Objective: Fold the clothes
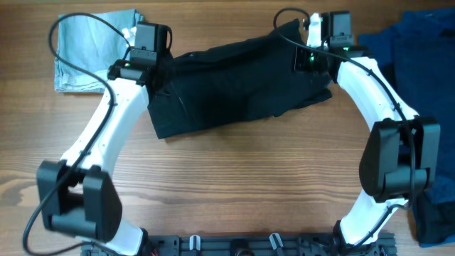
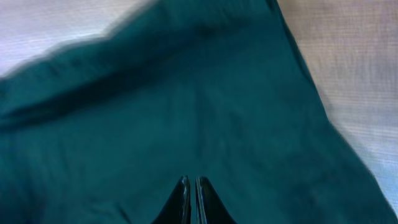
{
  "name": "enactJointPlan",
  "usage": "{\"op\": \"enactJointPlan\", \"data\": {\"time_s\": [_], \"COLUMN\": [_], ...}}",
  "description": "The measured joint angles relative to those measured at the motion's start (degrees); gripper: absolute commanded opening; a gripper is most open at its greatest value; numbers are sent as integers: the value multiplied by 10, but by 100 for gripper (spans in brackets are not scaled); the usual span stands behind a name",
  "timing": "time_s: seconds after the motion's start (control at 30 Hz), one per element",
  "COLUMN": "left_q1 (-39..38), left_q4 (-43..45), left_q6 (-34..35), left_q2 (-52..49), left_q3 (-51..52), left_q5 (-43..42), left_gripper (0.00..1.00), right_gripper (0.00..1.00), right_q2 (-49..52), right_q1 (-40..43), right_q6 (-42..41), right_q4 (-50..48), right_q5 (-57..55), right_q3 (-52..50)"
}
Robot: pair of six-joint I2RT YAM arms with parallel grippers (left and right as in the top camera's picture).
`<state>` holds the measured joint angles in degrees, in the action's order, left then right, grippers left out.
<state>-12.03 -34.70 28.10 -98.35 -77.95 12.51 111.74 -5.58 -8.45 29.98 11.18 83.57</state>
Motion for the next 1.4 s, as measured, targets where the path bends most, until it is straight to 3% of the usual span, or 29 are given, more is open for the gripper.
{"op": "enactJointPlan", "data": {"time_s": [0.27, 0.43, 0.7, 0.9, 1.0, 1.1, 1.2, 1.3, 1.4], "left_q1": [0, 0, 0, -9, -18, -24, -24, -24, -24], "left_q4": [65, 117, 176, 178, 178, 181, 173, 140, 122], "left_q6": [0, 0, -1, -27, -38, -41, -48, -49, -49], "left_q2": [-137, -166, -177, -169, -144, -104, -73, -71, -71], "left_q3": [1, 1, 1, 2, 2, 2, 2, 2, 2], "left_q5": [-26, -21, -17, -17, -17, -17, -14, -20, -41], "left_gripper": [15, 15, 16, 35, 37, 29, 20, 19, 19], "right_gripper": [4, 4, 4, 4, 4, 4, 4, 4, 4], "right_q2": [63, 73, 33, 17, 4, -27, -150, -287, -348], "right_q1": [6, 20, 28, 30, 30, 31, 33, 33, 33], "right_q6": [2, -34, -109, -174, -184, -176, -141, -112, -84], "right_q4": [-21, 96, 105, 215, 264, 292, 257, 195, 151], "right_q5": [-83, -104, -110, -117, -122, -129, -112, -94, -86], "right_q3": [-33, -31, -98, -116, -134, -166, -166, -148, -136]}}
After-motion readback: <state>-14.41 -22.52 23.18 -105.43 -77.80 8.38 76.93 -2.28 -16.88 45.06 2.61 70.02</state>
